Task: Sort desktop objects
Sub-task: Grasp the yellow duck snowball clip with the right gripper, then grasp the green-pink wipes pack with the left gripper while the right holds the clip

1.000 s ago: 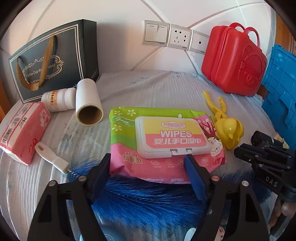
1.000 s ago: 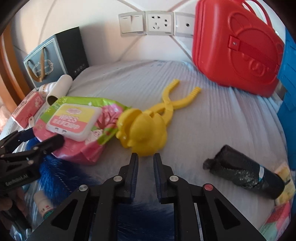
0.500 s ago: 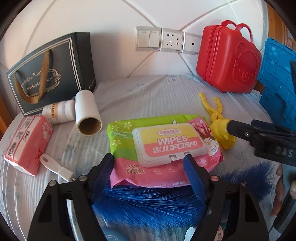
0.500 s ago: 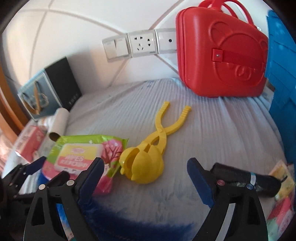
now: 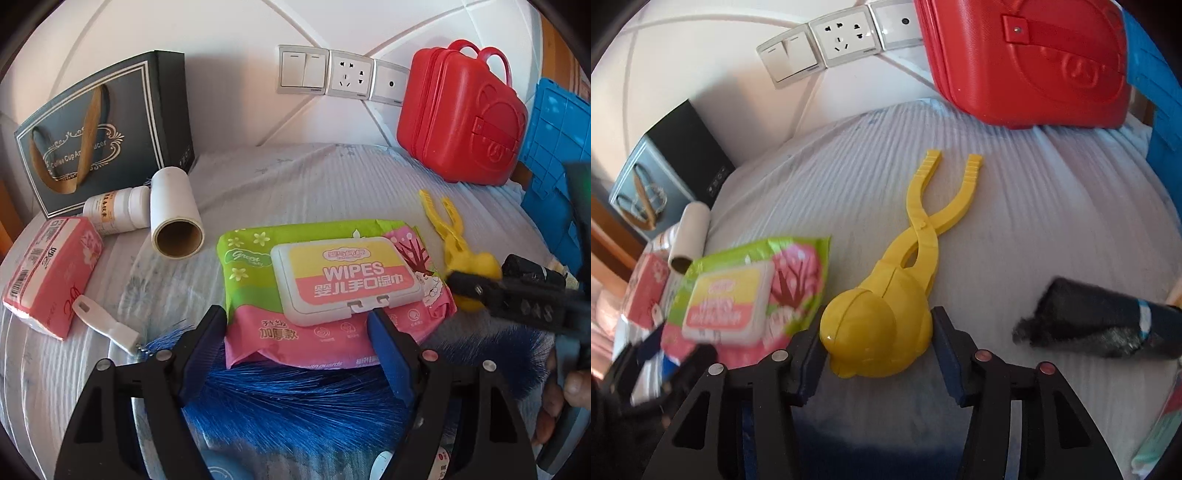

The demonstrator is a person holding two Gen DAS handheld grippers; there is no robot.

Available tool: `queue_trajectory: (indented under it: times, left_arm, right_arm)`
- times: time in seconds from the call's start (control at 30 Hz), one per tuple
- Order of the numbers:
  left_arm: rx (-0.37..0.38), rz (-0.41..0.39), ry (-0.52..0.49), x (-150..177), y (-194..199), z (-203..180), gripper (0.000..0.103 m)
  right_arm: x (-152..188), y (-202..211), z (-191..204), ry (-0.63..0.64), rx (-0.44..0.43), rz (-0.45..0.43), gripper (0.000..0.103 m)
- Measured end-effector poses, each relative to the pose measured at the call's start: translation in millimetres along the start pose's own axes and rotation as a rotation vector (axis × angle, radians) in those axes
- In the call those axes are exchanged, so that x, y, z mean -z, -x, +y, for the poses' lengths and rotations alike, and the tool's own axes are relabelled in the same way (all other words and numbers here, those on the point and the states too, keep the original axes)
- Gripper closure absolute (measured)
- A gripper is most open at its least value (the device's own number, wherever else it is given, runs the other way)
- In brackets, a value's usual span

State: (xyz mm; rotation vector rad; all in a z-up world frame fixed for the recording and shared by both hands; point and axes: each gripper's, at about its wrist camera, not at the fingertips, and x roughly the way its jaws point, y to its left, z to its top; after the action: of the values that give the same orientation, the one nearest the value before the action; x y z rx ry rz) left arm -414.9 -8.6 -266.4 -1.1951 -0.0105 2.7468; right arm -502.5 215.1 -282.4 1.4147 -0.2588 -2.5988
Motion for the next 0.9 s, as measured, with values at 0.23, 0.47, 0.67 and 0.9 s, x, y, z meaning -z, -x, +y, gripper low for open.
queue_trajectory:
  times: [0.23,0.47,0.67,0.9]
  left_arm:
    - [0.010,0.005,0.005,1.4,-0.3,-2.0,0.025]
    - [0.078,0.038,-0.067,10.5,0.7,-16.9,0.017]
    - [0.166,0.028,-0.212,25.8,25.1,-59.6,0.017]
    - [0.074,-0.028,-0.180,4.3,35.1,-35.7,0.017]
  right_arm:
    - [42.4,35.3,-13.0,0.031,-0.020,0.047,0.051]
    - [81.0,64.3,-14.0,0.080,-0.034,0.073,0.051]
    - [89.1,73.2,-13.9,0.092,-0.019,0.063,0.051]
    - [97.2,86.6,-24.9,0.090,-0.024,0.053,0.051]
